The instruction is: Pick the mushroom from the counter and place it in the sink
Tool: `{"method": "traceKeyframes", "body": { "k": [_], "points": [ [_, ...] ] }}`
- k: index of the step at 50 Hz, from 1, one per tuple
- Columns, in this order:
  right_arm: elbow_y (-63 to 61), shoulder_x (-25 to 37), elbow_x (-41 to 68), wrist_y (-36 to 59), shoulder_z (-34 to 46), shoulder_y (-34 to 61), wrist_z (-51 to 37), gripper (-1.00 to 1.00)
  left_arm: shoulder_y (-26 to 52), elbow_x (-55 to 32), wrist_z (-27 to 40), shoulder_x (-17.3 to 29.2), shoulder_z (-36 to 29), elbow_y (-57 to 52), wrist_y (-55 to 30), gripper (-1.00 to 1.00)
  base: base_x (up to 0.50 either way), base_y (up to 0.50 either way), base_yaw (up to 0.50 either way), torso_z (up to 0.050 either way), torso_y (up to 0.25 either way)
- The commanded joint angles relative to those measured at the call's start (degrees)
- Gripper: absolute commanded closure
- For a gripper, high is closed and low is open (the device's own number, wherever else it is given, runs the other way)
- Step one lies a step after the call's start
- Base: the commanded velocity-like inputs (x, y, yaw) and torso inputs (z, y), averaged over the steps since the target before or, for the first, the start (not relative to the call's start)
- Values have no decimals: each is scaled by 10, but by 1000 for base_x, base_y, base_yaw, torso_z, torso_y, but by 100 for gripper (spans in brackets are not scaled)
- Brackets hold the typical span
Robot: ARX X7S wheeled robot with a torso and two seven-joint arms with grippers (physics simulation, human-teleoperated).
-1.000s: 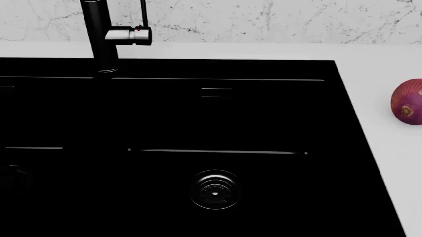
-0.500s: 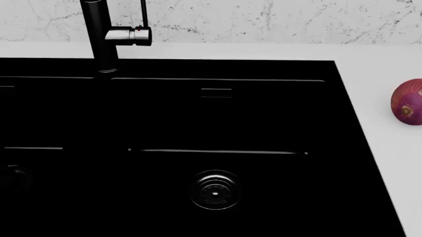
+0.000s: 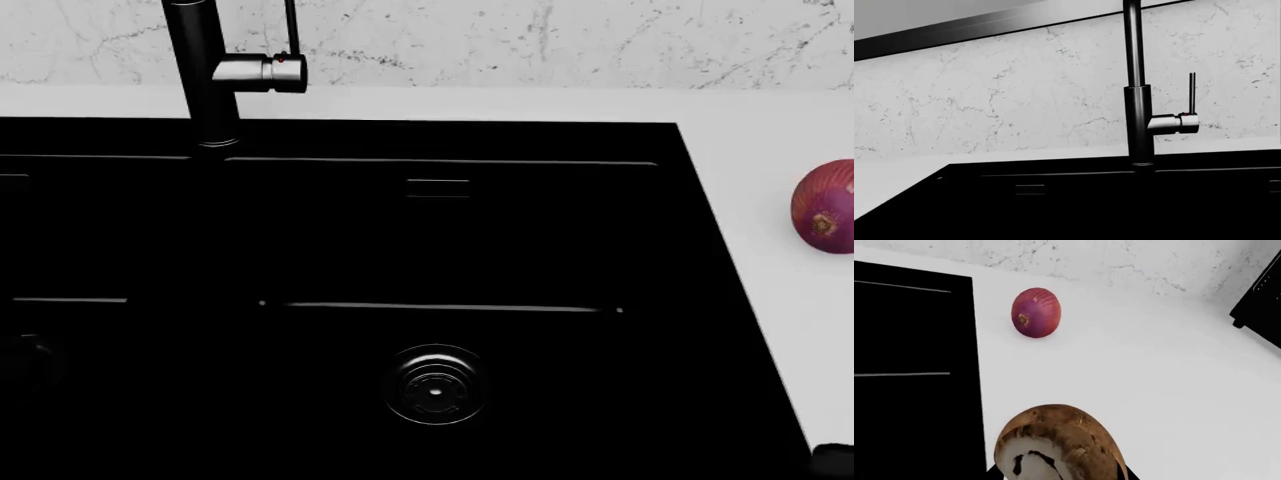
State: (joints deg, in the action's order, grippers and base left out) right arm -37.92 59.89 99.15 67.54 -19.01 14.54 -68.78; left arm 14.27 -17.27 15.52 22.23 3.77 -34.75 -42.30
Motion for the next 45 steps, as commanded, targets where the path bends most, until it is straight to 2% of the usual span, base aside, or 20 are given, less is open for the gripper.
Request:
{"method": "traceKeyframes", "body": {
  "k": [1,11,19,45],
  "points": [
    [18,-14,-3,15,160,171,6,100,3,-1,1,1,-4,1,0,-100,0,0,0,0,0],
    [66,-90,-75,53,262,292,65,100,7,-4,0,3,-6,0,-2,-100,0,0,0,0,0],
    [104,-140,-149,56,316,348,138,100,4,-7,3,7,-1,-11,-9,-100,0,0,0,0,0],
    [238,-242,-320,19,470,447,321,100,0,-10,7,9,-5,-18,-10,-100,0,0,0,0,0]
  ]
}}
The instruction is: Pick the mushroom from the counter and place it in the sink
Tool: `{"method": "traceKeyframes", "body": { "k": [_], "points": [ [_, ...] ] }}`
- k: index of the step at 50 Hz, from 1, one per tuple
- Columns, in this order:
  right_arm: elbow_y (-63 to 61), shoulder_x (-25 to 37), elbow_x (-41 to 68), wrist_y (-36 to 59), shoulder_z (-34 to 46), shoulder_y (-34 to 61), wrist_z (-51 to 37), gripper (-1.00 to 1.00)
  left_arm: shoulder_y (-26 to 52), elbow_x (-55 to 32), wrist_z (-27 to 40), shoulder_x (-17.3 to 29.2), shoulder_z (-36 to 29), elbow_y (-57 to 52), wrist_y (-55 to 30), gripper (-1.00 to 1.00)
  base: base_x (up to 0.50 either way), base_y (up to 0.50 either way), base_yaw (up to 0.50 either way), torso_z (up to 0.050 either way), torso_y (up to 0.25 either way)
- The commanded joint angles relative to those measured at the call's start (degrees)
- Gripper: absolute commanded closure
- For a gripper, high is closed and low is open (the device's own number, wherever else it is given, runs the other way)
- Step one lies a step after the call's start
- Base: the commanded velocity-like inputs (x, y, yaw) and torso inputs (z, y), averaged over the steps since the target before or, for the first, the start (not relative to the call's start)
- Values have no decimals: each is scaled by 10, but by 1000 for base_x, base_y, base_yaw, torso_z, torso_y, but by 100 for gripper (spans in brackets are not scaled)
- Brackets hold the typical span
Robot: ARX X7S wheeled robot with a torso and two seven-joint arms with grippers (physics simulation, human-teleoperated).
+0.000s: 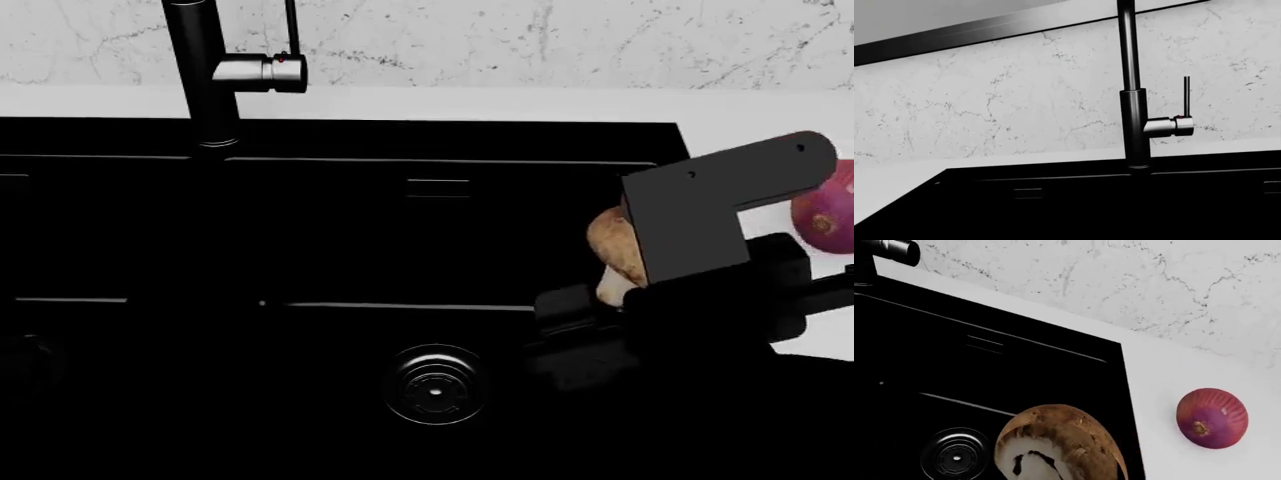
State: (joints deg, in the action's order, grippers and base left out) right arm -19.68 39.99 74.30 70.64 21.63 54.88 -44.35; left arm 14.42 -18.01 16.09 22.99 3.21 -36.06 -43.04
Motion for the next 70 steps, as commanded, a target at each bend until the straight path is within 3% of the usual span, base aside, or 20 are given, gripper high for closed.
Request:
{"method": "traceKeyframes", "body": {
  "k": [1,21,36,57,70],
  "points": [
    [60,-45,-75,-13,69,46,83,100,-1,-3,2,2,1,-5,-2,-100,0,0,0,0,0],
    [272,-157,-169,-40,208,146,260,100,-6,-5,0,3,3,5,12,-100,0,0,0,0,0],
    [523,-265,-273,-135,321,200,423,100,-10,-8,0,4,4,6,17,-100,0,0,0,0,0],
    [723,-352,-322,-229,382,157,528,100,-11,-10,5,2,-1,7,17,-100,0,0,0,0,0],
    [728,-360,-320,-232,390,133,535,100,-18,-12,6,3,3,7,22,-100,0,0,0,0,0]
  ]
}}
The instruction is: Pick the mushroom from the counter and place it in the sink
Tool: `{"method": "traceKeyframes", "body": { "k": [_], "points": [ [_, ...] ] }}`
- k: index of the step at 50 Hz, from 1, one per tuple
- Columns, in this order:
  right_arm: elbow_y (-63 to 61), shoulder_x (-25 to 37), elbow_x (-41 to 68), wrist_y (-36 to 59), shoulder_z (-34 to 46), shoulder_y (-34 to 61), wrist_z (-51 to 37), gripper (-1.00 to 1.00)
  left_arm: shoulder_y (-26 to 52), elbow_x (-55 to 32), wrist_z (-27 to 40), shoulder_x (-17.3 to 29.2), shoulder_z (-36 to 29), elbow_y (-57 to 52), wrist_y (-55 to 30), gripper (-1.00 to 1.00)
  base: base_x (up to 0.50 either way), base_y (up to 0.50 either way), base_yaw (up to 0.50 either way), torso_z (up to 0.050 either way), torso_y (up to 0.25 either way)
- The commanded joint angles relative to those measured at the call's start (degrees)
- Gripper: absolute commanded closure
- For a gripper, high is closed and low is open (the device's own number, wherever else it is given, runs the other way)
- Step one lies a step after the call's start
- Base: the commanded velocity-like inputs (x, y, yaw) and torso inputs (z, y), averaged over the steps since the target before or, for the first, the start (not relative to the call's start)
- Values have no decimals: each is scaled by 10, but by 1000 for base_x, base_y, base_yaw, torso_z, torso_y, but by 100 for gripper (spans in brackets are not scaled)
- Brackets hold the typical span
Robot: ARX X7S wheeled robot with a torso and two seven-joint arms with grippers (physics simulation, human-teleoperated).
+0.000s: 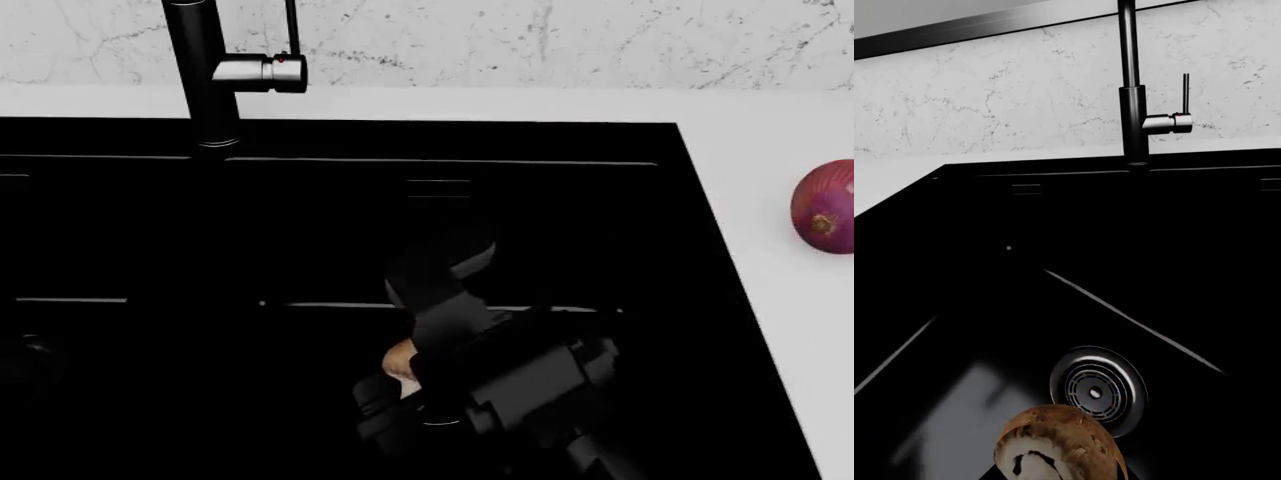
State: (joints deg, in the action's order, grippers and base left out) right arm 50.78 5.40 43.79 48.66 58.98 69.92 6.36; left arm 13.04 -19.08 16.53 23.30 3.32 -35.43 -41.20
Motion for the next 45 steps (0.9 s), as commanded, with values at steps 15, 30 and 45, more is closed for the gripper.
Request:
{"method": "traceKeyframes", "body": {
  "k": [15,30,45],
  "points": [
    [1,-9,-8,7,22,-24,25,100,-7,-4,2,2,2,1,8,-100,0,0,0,0,0],
    [9,-13,-1,14,21,-19,30,-100,-8,-8,4,3,5,0,8,-100,0,0,0,0,0],
    [7,-10,-1,9,25,-19,37,-100,-4,-8,6,4,0,1,8,-100,0,0,0,0,0]
  ]
}}
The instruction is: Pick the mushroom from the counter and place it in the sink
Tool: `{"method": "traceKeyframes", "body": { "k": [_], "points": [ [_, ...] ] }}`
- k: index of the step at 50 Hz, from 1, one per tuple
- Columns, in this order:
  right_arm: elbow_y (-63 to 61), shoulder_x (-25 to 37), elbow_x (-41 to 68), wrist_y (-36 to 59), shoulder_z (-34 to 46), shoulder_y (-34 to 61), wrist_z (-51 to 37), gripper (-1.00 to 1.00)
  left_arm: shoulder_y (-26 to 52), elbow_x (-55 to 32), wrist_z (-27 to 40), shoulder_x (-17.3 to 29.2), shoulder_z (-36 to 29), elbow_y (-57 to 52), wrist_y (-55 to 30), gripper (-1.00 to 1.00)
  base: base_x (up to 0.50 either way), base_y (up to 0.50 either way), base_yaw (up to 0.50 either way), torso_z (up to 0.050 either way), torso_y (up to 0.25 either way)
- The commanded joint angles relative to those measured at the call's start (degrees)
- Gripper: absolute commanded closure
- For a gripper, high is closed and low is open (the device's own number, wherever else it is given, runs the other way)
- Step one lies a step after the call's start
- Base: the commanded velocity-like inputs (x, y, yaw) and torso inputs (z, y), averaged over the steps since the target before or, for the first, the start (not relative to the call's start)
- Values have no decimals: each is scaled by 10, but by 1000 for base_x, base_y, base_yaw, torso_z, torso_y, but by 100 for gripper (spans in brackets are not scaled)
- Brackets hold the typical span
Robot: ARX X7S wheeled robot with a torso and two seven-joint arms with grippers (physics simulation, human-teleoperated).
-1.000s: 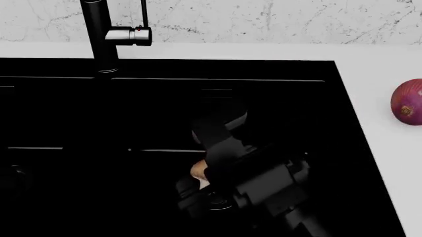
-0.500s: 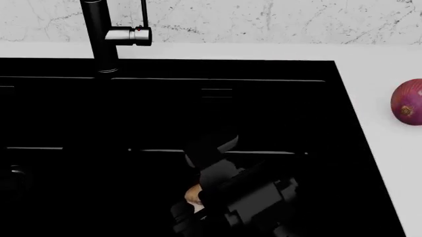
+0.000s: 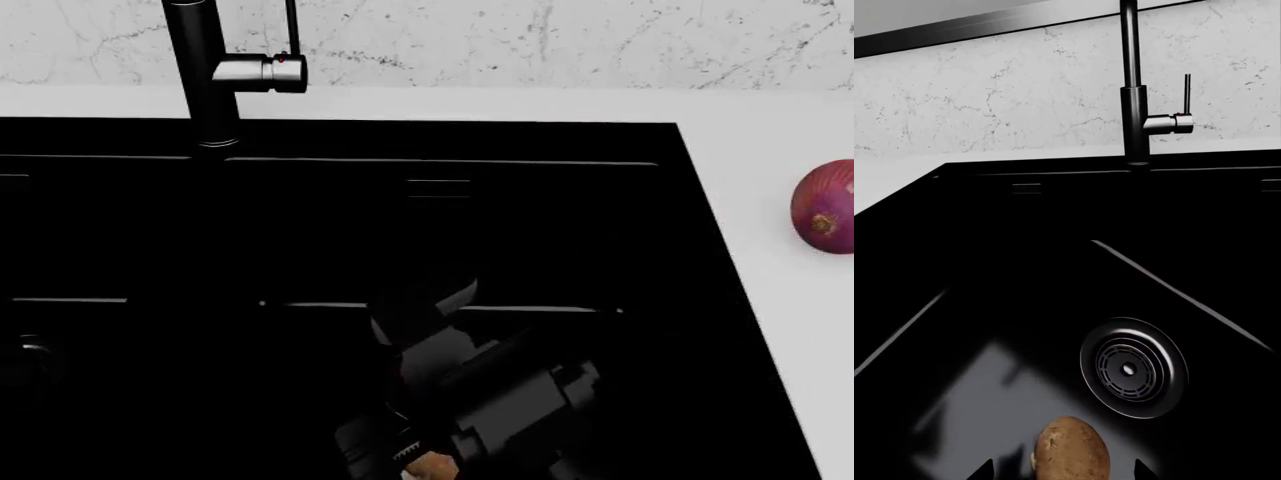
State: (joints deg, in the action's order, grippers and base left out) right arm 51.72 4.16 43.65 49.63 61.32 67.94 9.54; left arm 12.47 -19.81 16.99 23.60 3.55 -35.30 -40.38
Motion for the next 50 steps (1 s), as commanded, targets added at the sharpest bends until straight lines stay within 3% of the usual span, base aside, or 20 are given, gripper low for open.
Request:
{"method": "traceKeyframes", "body": {
  "k": [1,21,50],
  "points": [
    [-5,3,0,0,2,1,5,-100,2,-1,2,1,-3,-1,-1,-100,0,0,0,0,0],
    [-95,48,45,24,-50,27,-36,-100,6,-5,5,5,-5,-4,-9,-100,0,0,0,0,0],
    [-453,204,194,65,-199,-64,-217,-100,7,-6,7,5,-15,0,-3,-100,0,0,0,0,0]
  ]
}}
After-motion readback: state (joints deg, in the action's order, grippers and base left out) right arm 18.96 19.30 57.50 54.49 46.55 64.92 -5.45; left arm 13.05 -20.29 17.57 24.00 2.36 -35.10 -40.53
